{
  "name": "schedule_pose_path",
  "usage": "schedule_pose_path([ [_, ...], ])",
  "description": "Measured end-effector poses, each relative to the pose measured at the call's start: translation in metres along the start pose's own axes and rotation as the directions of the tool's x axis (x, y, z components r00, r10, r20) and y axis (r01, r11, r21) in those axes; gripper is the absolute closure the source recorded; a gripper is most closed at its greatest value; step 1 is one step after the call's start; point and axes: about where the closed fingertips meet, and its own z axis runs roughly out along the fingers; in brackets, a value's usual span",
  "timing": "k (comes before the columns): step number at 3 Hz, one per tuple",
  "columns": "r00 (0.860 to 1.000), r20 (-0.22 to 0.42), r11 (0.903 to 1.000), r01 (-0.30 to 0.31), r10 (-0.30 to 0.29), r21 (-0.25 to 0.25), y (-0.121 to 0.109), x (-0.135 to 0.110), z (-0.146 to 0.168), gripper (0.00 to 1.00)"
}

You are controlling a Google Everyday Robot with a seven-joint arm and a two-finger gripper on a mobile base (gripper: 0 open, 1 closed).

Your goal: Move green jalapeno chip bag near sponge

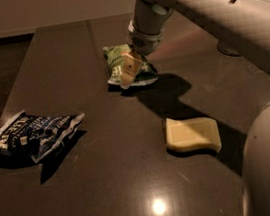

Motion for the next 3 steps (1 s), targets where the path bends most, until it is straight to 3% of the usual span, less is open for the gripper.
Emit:
schedule_pose_path([
  [2,1.000,-0.004,0.9989,0.011,-0.011,-0.046,0.008,-0.008,0.001,0.61],
  [3,0.999,0.004,0.9974,0.047,-0.047,-0.054,0.023,-0.001,-0.024,0.85],
])
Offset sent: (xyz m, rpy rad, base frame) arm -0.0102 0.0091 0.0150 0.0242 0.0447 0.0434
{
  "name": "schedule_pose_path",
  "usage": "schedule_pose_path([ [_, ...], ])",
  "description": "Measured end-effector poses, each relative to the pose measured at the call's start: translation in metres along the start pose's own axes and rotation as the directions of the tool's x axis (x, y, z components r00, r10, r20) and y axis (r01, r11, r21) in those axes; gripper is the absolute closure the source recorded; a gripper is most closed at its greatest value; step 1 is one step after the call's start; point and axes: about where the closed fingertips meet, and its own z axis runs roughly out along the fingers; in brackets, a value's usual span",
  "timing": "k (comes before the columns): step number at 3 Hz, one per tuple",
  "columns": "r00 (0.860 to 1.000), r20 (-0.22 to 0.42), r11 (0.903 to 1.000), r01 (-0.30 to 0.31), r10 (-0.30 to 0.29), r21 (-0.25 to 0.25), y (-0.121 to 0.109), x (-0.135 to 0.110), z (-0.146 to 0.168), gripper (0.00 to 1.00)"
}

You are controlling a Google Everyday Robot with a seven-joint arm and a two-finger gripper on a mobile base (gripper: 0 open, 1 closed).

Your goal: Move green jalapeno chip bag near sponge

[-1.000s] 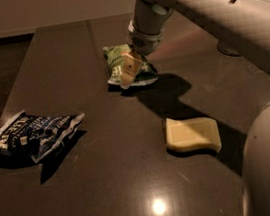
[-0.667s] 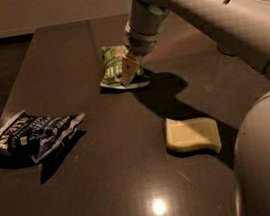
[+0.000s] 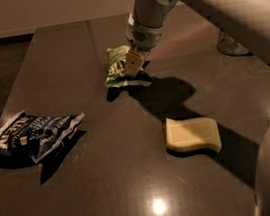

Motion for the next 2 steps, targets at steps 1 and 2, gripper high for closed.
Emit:
schedule_pose_path([
  [1,0.998,-0.008,0.9980,0.063,-0.063,-0.007,0.028,0.014,-0.030,1.00],
  [2,0.994,-0.022,0.9938,0.110,-0.110,-0.016,0.056,0.034,-0.057,1.00],
])
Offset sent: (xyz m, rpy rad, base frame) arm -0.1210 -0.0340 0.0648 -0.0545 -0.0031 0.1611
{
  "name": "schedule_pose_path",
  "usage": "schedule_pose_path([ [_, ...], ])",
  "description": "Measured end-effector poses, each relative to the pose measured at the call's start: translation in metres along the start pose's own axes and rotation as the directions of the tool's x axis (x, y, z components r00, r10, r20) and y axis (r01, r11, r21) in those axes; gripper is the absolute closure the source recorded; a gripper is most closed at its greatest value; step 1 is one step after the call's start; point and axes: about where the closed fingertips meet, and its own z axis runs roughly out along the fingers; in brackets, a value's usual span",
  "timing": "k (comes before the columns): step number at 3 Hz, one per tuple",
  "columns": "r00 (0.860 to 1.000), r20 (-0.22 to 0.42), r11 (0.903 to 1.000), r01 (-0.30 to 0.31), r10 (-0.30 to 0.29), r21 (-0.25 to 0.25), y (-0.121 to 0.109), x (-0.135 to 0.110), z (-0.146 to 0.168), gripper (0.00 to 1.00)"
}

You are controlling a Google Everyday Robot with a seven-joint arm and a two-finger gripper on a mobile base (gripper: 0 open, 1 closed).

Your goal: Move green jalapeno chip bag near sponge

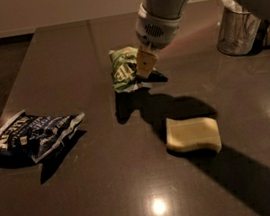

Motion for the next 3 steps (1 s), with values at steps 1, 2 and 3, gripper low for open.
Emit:
schedule_pose_path([
  [1,0.999,-0.026,0.9998,0.019,-0.019,-0.004,0.017,0.018,-0.016,0.82],
  [2,0.999,-0.041,0.9998,0.015,-0.016,-0.012,0.030,0.036,-0.027,0.58],
  [3,0.999,-0.047,0.9997,-0.005,0.004,-0.022,0.041,0.055,-0.035,0.35],
])
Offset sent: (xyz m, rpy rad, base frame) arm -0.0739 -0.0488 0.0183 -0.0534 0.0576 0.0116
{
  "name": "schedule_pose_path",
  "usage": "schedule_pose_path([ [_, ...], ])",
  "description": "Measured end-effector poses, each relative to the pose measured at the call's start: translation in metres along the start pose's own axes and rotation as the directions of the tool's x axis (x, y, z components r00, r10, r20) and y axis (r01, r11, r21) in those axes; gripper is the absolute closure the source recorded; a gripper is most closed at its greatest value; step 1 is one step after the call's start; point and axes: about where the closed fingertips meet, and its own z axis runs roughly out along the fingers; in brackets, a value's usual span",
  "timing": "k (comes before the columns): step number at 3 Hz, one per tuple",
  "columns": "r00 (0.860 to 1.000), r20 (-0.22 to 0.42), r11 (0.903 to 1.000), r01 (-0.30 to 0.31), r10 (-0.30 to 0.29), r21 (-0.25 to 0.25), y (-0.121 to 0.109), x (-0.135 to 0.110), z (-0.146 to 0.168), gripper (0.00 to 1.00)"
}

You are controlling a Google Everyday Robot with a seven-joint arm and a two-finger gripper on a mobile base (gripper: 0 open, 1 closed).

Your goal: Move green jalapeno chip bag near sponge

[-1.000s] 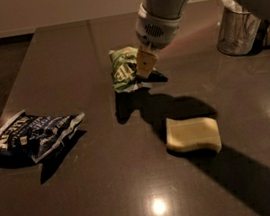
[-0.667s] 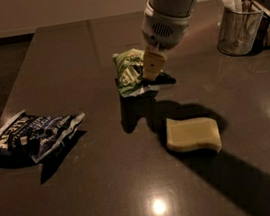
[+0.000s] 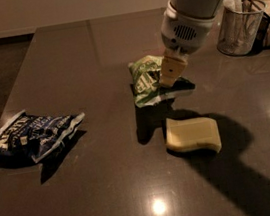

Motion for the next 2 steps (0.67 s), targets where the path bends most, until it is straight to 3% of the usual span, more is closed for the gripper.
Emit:
schedule_pose_path([
  [1,1.000,0.007,1.0000,0.000,0.000,0.006,-0.0005,-0.0014,-0.0003,0.12],
  [2,1.000,0.013,0.9999,0.001,-0.001,0.012,-0.0010,-0.0031,-0.0005,0.00],
])
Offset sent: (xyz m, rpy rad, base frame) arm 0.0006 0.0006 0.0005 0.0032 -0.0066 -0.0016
